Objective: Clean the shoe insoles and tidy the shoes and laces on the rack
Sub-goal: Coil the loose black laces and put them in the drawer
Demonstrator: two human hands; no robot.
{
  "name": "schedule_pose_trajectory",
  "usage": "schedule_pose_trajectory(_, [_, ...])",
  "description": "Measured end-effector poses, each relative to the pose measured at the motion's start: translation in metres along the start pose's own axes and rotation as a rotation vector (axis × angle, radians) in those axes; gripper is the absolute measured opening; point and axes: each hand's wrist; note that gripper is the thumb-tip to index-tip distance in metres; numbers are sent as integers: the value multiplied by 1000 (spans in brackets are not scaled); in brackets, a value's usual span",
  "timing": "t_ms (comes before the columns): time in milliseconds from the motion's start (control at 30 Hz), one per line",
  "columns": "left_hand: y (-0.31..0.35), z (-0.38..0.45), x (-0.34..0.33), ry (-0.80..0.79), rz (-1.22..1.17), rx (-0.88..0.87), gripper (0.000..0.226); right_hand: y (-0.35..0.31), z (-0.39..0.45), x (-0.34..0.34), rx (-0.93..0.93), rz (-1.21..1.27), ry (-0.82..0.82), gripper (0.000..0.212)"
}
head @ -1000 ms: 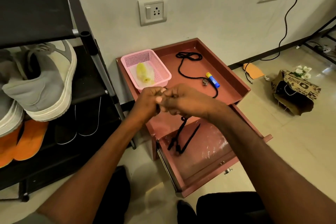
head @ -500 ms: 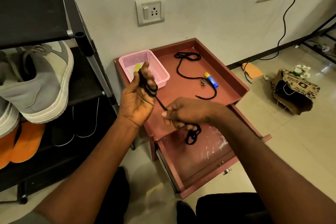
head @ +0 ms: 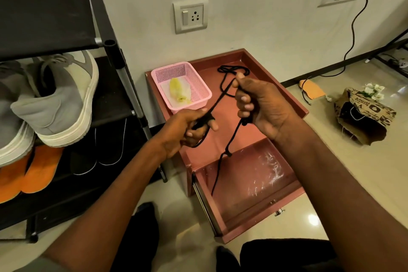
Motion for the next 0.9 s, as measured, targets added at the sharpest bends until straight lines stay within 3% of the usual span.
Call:
schedule_pose_trajectory(67, [8,-3,0,-151,-270,-28,57,6,3,10,57,-249,132,26])
schedule_pose_trajectory(133, [11,-3,2,-259,-562,-138,54,13,5,18,80,-767,75,29])
schedule_pose_trajectory(167, [10,-2,4,-306,-701,-199,52,17,3,16,24,-946,-53,31])
schedule_pose_trajectory(233, [8,1,5,-315,-945,-278,48,26,-4,1,-177,-1056,-372,36])
schedule_pose_trajectory(300, [4,7,6,-137,-1082,-325,40,34,-11,-20,-352,-1037,-607,37])
schedule_pose_trajectory(367, [2,12,6,67,-1030,-342,34,39,-16,-35,-415,-982,-740,32])
schedule_pose_trajectory(467, [3,15,5,413,-415,-213,37,28,-20,-40,-368,-834,-803,26])
schedule_pose_trajectory(533, [-3,10,4,506,88,-136,34,16,-18,-37,-291,-653,-706,25])
schedule_pose_trajectory(600, [-7,5,3,446,308,-84,38,9,-13,-29,-180,-445,-499,26])
schedule_pose_trajectory(700, [-4,2,0,307,200,-29,57,11,-2,-18,-63,-284,-170,30])
schedule_pose_trajectory(767, [4,-1,-2,180,75,-33,60,16,1,-11,-45,-393,3,32])
schedule_pose_trajectory(833, [10,-5,-2,49,-56,-32,55,21,3,-2,-23,-589,90,31])
schedule_pose_trajectory(900, [13,-8,-2,-34,-261,-59,46,27,5,3,34,-767,54,27])
Point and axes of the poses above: each hand's wrist, its own z-axis towards the middle knuckle, its own x-axis out of the back of the hand, y = z × x, and after that the axes turned 7 degrees about x, right-handed
